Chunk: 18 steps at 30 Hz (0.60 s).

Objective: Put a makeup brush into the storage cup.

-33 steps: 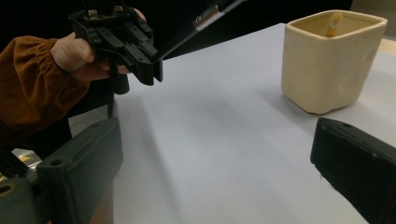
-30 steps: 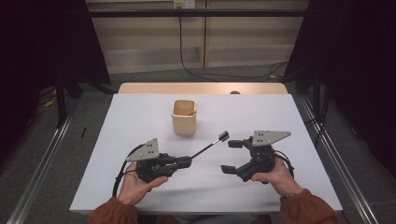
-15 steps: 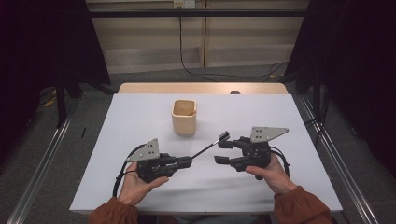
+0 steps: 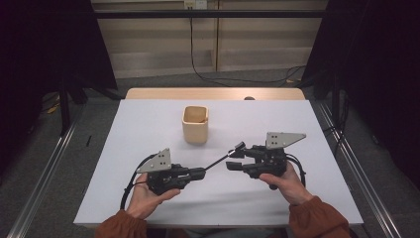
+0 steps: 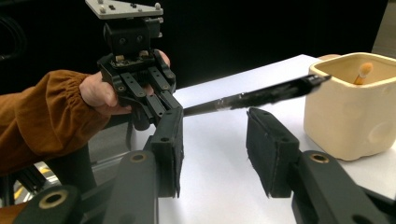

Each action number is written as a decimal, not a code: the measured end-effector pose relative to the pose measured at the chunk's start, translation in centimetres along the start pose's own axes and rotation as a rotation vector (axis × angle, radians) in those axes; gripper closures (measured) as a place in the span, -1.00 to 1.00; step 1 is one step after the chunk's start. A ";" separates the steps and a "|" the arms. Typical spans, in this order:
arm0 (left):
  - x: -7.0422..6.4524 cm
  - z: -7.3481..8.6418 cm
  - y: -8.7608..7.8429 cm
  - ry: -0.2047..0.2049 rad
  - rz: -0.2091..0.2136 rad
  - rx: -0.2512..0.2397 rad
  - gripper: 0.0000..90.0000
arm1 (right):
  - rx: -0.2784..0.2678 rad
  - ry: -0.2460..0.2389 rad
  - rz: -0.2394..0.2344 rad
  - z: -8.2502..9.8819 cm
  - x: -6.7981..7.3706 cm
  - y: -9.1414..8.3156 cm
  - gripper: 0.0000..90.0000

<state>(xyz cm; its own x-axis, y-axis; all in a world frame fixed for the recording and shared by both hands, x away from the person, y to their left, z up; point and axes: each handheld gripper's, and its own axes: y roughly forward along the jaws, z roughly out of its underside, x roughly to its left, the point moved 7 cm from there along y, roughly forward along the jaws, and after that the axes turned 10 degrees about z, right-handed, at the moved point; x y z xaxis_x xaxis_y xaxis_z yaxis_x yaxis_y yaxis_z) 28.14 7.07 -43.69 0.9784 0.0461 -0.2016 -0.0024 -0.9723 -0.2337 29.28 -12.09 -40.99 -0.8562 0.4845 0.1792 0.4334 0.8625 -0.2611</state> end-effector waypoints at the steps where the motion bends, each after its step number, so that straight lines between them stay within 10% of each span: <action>1: 0.0 0.0 0.1 -0.001 0.003 -0.005 0.90 | -0.004 0.009 -0.004 0.0 0.0 0.0 0.30; 18: -0.3 0.4 0.7 0.013 0.020 0.021 0.90 | -0.019 0.037 -0.046 -0.1 0.0 0.0 0.70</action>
<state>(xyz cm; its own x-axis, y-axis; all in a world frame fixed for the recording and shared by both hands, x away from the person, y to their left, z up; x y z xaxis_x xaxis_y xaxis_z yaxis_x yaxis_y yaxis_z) 27.75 6.51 -44.17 0.9807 0.0232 -0.1941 -0.0266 -0.9679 -0.2498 29.28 -12.10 -40.87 -0.8647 0.4486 0.2260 0.3990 0.8867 -0.2337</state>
